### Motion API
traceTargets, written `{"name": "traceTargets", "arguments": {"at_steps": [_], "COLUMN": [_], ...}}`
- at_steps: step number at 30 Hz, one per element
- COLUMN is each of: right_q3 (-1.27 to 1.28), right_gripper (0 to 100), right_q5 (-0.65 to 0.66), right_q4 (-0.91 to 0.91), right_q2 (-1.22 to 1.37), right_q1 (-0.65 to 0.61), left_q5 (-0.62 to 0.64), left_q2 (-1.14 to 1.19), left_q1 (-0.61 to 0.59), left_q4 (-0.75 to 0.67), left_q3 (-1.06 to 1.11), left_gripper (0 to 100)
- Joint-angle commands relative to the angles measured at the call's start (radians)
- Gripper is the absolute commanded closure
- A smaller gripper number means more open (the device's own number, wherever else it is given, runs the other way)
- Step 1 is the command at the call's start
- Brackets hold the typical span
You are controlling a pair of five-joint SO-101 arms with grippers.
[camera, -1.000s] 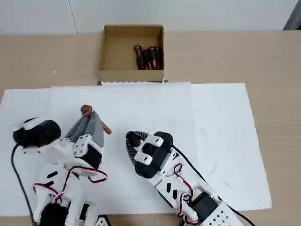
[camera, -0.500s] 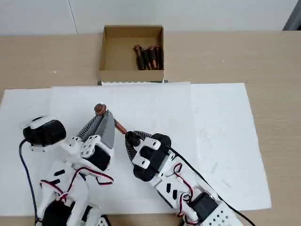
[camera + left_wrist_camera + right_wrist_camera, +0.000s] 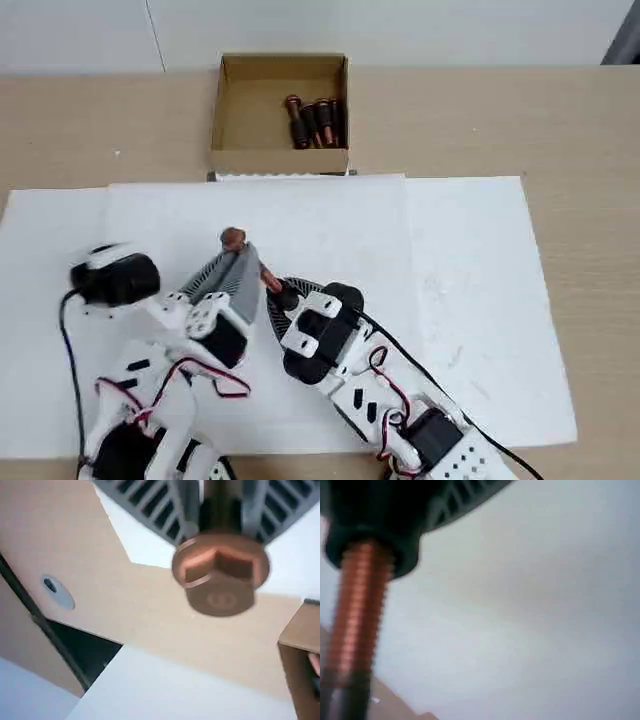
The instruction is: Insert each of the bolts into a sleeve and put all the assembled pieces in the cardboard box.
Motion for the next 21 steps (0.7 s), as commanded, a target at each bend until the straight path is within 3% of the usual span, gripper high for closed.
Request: {"name": "traceTargets", "arguments": {"at_steps": [1,6,14,21], "right_q3": [0.014,0.012,0.011,0.012], "right_gripper": [99.6,99.6,99.6,99.6], "right_q5": [0.037,0.064,0.064,0.064], "right_q4": [0.022,0.018,0.018,0.018], "right_q2": [-0.010,-0.010,-0.010,-0.010], "right_q1": [-0.008,-0.007,-0.007,-0.007], "left_q5": [0.009,0.006,-0.109,-0.115], "left_q2": [-0.009,-0.009,-0.009,-0.009], "left_q1": [0.012,0.015,0.109,0.020], "left_q4": [-0.003,0.002,0.078,0.012], "left_q3": [-0.012,-0.008,-0.007,-0.010], "left_gripper": [99,99,99,99]}}
